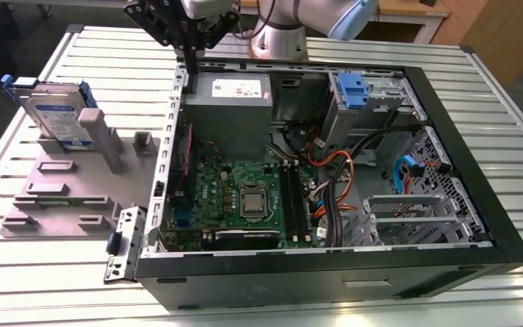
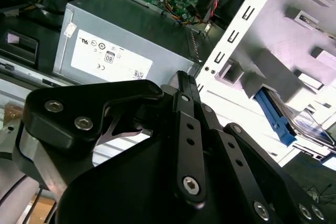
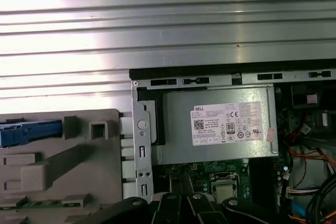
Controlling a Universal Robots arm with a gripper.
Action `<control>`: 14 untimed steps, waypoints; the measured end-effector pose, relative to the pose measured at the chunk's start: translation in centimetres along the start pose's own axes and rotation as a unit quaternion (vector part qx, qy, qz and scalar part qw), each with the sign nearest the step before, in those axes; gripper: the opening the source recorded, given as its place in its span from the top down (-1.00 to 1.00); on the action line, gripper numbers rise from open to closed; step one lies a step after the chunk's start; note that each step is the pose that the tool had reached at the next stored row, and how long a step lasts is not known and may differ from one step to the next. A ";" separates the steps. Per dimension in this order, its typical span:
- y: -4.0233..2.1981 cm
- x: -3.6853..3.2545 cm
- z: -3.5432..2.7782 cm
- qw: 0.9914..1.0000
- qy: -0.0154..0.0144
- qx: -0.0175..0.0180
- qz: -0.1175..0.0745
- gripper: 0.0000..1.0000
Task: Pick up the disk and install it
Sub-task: 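Reach for the disk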
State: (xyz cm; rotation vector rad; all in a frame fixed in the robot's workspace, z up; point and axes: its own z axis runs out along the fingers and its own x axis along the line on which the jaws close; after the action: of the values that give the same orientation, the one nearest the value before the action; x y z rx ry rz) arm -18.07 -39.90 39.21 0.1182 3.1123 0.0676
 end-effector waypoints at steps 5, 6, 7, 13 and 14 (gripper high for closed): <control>-0.07 1.07 0.05 1.000 0.000 0.000 0.000 0.79; -0.09 1.31 0.07 1.000 0.000 0.000 0.000 0.79; -0.10 1.56 0.08 1.000 0.000 0.000 0.000 0.79; -0.19 3.31 0.15 1.000 0.000 0.000 0.000 0.79; -0.21 3.57 0.15 1.000 0.000 0.000 0.000 0.79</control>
State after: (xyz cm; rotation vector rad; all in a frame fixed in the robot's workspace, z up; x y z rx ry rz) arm -21.64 -39.83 38.96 0.1177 3.1116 0.0677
